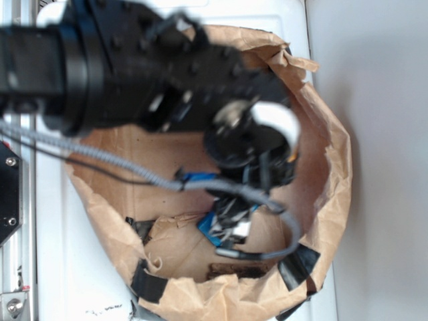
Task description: Grab the wood chip.
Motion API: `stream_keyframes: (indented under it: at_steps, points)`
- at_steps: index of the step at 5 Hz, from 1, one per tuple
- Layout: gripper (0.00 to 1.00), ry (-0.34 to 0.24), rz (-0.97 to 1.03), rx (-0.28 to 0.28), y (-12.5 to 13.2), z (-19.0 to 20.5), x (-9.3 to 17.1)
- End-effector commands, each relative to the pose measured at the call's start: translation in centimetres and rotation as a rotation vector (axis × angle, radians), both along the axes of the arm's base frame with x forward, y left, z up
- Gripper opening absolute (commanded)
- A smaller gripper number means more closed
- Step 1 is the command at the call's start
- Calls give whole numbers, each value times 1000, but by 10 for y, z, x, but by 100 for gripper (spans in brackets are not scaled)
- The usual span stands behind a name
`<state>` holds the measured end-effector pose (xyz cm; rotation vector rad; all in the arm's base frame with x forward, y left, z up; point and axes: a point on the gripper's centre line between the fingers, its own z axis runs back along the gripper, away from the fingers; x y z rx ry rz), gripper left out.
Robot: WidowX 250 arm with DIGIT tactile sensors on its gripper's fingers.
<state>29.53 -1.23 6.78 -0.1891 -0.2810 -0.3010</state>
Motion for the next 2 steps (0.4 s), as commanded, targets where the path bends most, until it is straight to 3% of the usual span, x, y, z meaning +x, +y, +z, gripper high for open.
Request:
stream_keyframes:
  at_steps: [1, 2]
  points:
    - [100, -13, -132, 24, -28, -8, 0]
    - [100, 18, -178, -48, -48, 3, 0]
